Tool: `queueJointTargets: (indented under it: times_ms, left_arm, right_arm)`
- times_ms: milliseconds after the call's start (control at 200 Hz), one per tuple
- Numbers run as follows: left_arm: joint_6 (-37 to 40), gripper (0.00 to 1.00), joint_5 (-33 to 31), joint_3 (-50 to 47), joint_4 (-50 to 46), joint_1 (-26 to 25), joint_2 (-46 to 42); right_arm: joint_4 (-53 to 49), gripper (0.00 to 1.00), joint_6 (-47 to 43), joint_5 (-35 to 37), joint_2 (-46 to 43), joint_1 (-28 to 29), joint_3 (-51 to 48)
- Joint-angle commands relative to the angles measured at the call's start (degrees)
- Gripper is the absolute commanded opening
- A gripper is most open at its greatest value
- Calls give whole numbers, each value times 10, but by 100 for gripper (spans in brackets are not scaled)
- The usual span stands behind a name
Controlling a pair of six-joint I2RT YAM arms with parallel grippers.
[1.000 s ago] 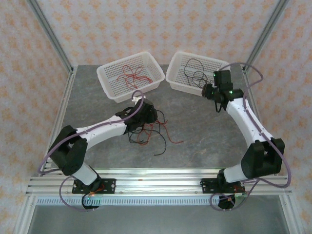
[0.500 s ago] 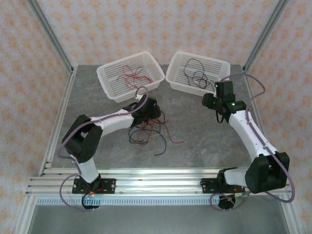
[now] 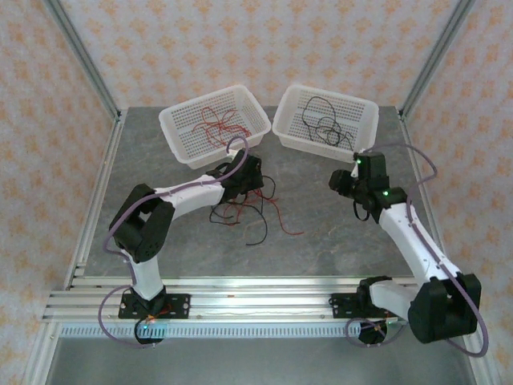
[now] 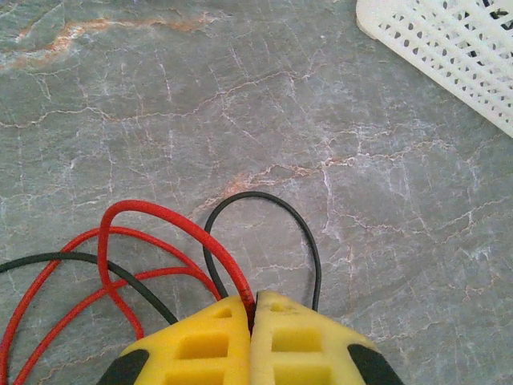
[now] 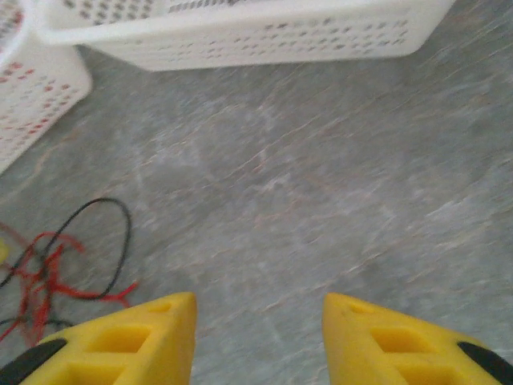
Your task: Untangle the cables
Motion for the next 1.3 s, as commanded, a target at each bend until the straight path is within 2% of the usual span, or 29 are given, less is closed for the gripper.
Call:
queueJointTargets:
  times_ms: [0, 100, 365, 631, 891, 1296]
  left_arm:
    - [5, 0, 4, 3, 14, 3, -19]
    - [7, 0, 17, -2, 15, -6, -46]
    - [19, 0, 4, -5, -25, -58, -133]
    - [17, 0, -10, -20, -45, -77, -201]
    - [20, 0, -2, -20, -43, -83, -208]
    - [30, 0, 1, -14, -47, -91, -199]
  right_arm:
    - [80, 44, 70, -112, -25, 6, -39]
    - [135, 44, 106, -154, -20, 20, -66]
    - [221, 44, 148, -169, 56, 94, -65]
    - [283, 45, 175, -162, 123, 147, -43]
    - [310, 44, 190, -148, 181, 185, -26]
    - [332, 46, 209, -131, 217, 219, -15]
